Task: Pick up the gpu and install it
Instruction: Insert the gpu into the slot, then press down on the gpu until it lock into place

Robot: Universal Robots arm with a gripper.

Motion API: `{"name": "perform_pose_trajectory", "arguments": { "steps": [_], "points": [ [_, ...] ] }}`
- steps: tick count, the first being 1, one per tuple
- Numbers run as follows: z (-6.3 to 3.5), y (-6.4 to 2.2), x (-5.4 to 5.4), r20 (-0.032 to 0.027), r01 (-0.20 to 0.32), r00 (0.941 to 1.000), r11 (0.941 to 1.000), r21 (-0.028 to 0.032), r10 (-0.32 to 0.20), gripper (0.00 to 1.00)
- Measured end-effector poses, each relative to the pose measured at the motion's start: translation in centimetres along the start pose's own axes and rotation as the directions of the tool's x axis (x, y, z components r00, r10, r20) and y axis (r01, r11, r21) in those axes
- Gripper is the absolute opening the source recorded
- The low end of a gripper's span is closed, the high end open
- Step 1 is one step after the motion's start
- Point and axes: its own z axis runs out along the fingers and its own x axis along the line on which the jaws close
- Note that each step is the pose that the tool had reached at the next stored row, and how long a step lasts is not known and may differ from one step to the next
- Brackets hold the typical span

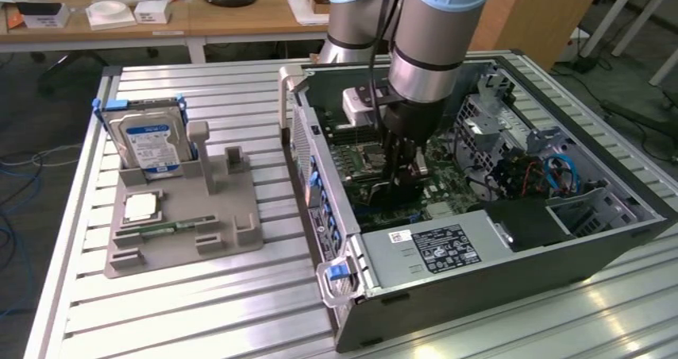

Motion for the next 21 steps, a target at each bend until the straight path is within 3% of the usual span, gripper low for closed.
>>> {"name": "perform_pose_trajectory", "arguments": {
  "steps": [3,7,9,10,12,21],
  "points": [
    [-0.87,-0.04,-0.02,0.0,0.0,1.0,1.0,0.0032,0.0,0.33],
    [-0.92,-0.04,-0.02,0.0003,0.0,1.0,1.0,0.004,0.0,0.32],
    [-0.91,-0.04,-0.02,0.0003,0.0,1.0,1.0,0.0041,0.0,0.2],
    [-0.92,-0.04,-0.02,0.0002,0.0,1.0,1.0,0.004,0.0,0.2],
    [-0.92,-0.04,-0.02,0.0002,0.0,1.0,1.0,0.004,0.0,0.1],
    [-0.92,-0.04,-0.02,0.0002,0.0,1.0,1.0,0.004,0.0,0.1]
  ]
}}
